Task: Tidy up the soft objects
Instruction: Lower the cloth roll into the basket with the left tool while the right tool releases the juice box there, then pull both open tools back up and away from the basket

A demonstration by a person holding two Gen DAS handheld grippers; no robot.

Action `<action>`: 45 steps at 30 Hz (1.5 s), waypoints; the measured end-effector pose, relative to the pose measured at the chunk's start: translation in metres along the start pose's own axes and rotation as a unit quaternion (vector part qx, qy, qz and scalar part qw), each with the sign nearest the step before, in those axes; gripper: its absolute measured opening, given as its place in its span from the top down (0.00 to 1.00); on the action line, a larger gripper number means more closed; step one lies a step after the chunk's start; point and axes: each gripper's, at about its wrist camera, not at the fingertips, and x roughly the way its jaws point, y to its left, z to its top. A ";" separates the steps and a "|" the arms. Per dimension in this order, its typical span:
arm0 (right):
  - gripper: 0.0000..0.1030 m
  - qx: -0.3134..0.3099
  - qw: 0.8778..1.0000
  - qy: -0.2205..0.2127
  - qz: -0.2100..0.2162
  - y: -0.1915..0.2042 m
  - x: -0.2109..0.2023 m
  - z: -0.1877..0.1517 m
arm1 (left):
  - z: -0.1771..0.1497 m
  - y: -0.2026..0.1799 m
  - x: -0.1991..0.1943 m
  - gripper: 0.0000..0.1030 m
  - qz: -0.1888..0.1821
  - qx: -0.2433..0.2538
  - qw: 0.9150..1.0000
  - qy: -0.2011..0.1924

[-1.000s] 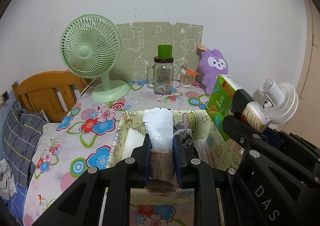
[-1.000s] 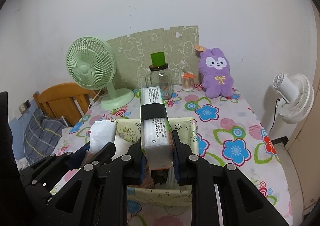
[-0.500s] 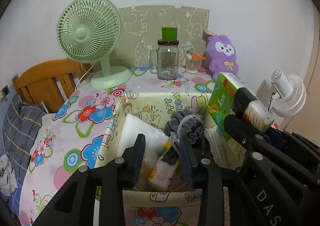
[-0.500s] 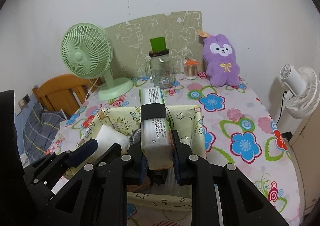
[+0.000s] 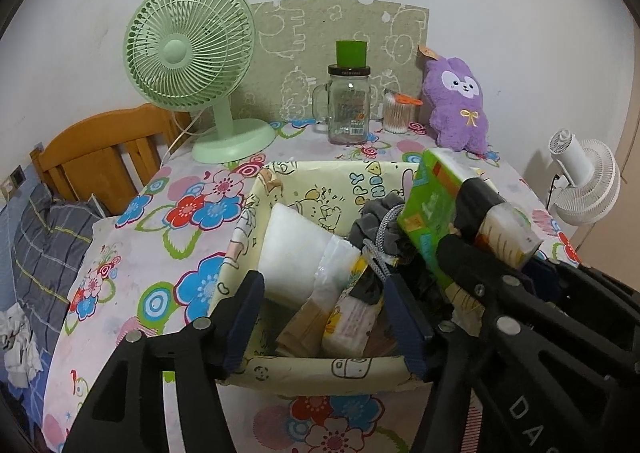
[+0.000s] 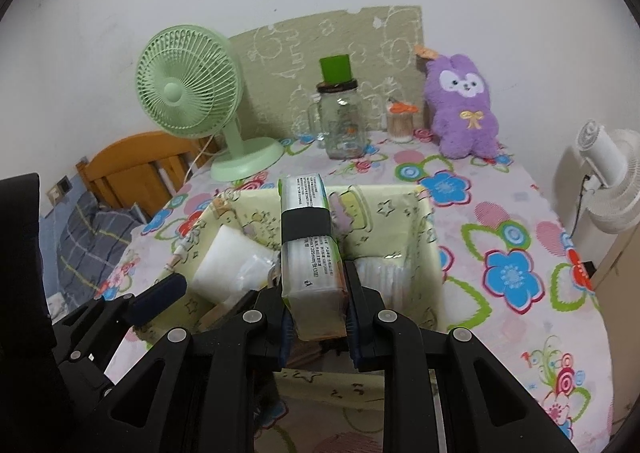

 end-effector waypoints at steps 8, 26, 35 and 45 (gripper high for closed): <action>0.72 0.008 1.000 -0.001 -0.006 -0.001 0.000 -0.002 | -0.001 -0.001 -0.001 0.27 0.004 0.004 1.000 0.001; 0.16 0.031 0.998 -0.039 -0.030 -0.010 -0.033 -0.005 | -0.002 -0.006 -0.027 0.17 -0.008 0.002 1.000 -0.018; 0.12 0.026 0.997 -0.058 -0.038 -0.003 -0.058 -0.007 | -0.005 -0.006 -0.051 0.15 -0.010 0.001 0.999 -0.034; 0.04 0.008 0.995 -0.086 -0.050 0.009 -0.094 -0.012 | -0.011 -0.002 -0.084 0.13 -0.014 0.000 0.998 -0.055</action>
